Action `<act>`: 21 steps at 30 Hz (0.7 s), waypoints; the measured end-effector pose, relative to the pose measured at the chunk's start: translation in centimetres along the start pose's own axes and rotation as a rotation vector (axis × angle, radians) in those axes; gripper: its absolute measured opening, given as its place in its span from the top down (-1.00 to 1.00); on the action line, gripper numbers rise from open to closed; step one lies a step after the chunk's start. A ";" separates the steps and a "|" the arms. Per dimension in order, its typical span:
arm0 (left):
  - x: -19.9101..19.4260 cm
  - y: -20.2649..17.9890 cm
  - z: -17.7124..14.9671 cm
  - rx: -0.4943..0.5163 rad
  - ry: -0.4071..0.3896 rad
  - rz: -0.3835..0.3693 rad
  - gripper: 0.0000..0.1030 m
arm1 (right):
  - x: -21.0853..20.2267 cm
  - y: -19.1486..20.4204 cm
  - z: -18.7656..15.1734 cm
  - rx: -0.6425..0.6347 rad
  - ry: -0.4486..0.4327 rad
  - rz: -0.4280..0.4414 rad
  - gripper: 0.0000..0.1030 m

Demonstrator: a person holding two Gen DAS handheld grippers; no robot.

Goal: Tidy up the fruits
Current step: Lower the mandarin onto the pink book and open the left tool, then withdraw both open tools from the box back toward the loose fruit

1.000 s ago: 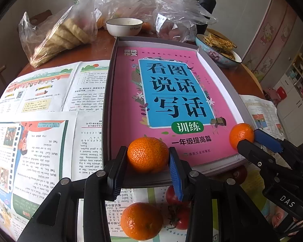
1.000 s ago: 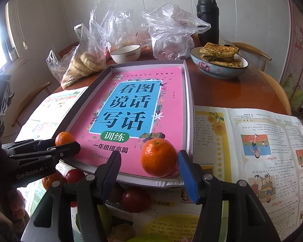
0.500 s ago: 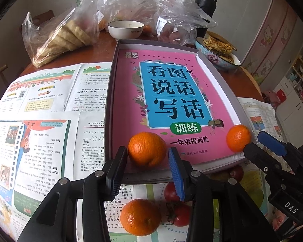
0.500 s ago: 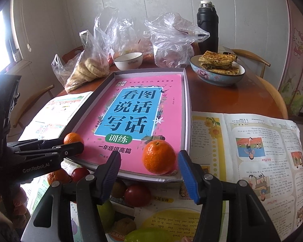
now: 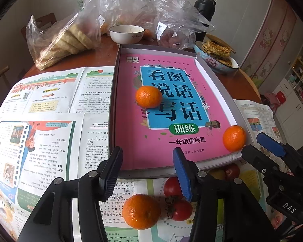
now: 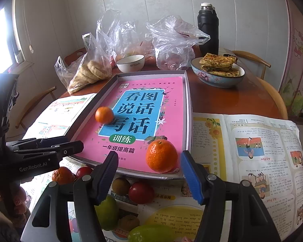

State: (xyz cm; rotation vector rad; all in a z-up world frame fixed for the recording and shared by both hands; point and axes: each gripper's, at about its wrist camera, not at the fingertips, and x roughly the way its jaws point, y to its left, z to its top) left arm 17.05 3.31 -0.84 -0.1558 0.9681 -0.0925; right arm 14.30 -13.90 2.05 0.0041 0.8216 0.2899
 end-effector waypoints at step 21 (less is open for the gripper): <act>-3.5 -0.4 -1.0 0.045 -0.064 0.026 -0.46 | -1.5 -0.1 -0.2 -0.003 -0.037 -0.014 -0.39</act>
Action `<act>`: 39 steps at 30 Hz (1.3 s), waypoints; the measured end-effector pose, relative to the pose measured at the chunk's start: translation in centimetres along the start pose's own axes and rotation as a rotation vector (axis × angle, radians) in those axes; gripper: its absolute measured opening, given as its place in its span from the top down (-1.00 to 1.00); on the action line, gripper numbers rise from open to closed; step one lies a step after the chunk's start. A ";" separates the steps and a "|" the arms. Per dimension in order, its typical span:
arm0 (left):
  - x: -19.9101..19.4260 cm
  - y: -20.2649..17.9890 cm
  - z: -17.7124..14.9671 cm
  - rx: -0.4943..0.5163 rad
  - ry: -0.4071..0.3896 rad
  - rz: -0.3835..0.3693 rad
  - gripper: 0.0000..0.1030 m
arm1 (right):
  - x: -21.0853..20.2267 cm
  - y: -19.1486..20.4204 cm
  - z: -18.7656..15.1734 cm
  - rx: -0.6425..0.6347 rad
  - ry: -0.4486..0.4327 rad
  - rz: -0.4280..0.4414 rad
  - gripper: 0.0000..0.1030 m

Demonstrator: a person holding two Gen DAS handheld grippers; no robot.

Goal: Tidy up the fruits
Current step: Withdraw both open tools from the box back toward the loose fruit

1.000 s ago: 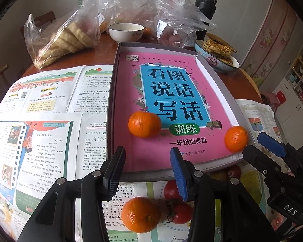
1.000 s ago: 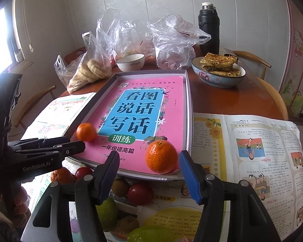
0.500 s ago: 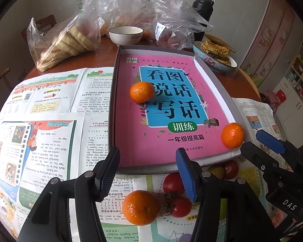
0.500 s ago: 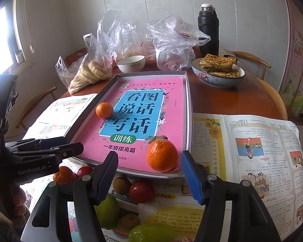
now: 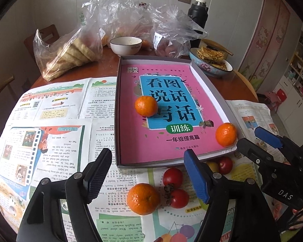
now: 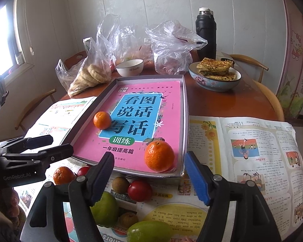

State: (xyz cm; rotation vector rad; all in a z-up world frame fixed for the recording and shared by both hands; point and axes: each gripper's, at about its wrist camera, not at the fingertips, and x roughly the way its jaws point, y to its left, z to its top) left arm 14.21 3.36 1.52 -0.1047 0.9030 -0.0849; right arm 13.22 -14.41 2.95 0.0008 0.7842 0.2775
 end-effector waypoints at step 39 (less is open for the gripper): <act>-2.6 -4.2 -4.1 0.155 0.037 -0.122 -0.46 | -5.1 -1.0 -3.9 -0.042 0.000 0.007 -0.55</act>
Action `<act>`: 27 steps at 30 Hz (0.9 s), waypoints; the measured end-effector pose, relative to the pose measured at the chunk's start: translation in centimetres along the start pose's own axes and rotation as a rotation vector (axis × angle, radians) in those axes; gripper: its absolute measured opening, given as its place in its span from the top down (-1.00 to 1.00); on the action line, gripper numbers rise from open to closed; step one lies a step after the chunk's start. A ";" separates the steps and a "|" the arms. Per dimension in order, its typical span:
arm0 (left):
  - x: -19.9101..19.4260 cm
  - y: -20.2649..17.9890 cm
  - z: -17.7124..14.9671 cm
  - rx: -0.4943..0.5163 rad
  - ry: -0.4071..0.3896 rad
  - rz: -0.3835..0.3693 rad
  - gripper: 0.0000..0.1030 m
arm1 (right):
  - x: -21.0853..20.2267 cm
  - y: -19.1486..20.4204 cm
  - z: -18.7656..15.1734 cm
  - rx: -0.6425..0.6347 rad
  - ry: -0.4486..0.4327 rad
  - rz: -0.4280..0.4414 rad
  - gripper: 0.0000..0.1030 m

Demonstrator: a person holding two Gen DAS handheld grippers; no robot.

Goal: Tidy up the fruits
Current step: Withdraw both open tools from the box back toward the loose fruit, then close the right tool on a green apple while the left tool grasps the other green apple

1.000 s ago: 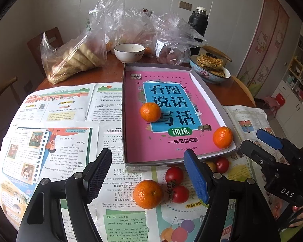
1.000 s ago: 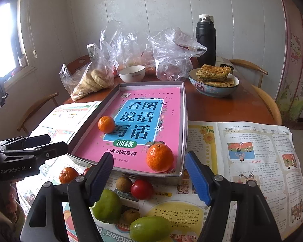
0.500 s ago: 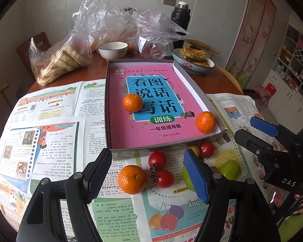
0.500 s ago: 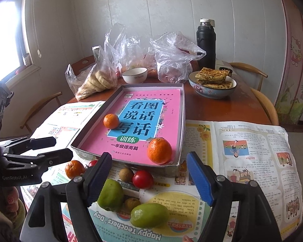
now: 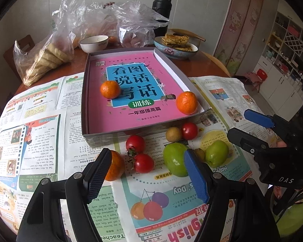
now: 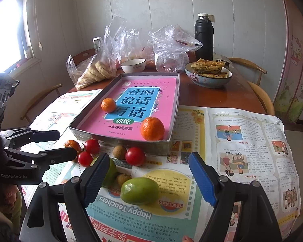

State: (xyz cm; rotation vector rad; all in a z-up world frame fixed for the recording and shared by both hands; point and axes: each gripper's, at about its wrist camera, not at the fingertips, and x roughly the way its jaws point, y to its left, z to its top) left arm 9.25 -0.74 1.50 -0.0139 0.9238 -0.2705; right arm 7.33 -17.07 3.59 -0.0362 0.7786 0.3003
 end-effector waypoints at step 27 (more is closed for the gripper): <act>2.7 -2.5 -0.7 0.045 0.100 -0.066 -0.46 | 4.1 0.4 -3.9 -0.072 0.155 0.042 -0.55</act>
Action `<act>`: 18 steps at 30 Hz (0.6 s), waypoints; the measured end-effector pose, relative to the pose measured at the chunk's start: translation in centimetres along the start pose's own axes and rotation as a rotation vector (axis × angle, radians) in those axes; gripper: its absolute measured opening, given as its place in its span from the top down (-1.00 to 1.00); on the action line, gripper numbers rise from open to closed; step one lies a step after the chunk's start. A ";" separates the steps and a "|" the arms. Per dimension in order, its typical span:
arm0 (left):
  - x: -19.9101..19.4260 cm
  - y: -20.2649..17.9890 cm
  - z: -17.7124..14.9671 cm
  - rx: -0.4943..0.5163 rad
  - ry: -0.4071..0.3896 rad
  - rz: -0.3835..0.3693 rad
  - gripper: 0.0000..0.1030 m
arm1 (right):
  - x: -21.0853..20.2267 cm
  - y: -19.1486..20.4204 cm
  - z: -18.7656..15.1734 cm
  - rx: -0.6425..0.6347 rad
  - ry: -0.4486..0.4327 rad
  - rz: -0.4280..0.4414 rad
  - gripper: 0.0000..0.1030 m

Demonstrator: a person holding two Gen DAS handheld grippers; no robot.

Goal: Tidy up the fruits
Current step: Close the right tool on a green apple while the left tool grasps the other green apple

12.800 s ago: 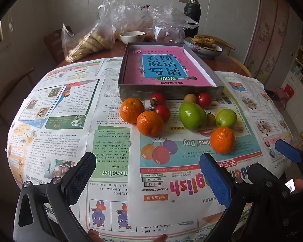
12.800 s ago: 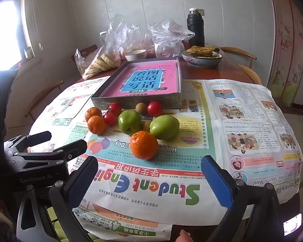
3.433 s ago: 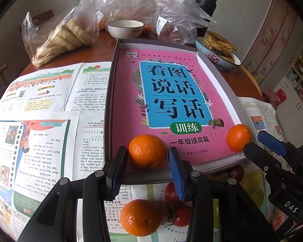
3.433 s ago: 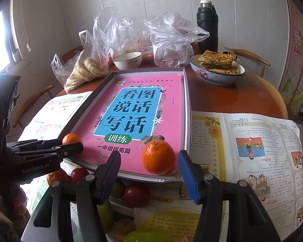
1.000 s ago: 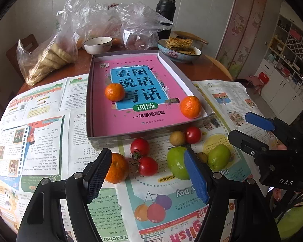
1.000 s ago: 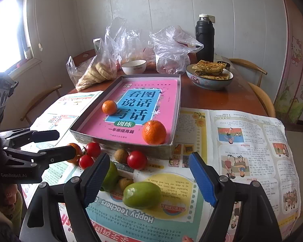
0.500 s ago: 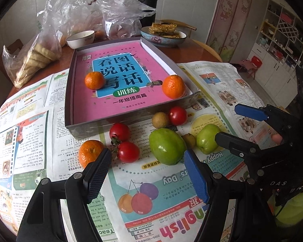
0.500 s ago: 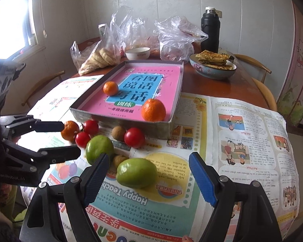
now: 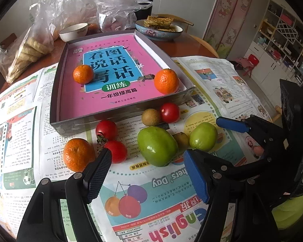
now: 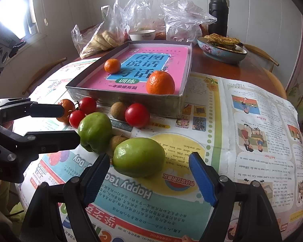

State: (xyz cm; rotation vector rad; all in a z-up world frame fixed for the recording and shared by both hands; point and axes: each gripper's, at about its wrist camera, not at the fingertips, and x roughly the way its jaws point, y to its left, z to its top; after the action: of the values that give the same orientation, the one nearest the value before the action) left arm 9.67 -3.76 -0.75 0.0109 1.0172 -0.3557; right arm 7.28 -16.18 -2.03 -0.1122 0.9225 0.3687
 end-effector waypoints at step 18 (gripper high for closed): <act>2.3 -0.9 1.0 -0.006 0.053 -0.030 -0.35 | 0.7 0.1 0.0 -0.022 -0.020 0.011 -0.01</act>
State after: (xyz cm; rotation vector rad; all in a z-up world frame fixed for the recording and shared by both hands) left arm 11.32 -5.38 -1.99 -0.0010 1.0715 -0.3814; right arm 7.68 -15.88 -2.59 -0.1235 0.8993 0.3902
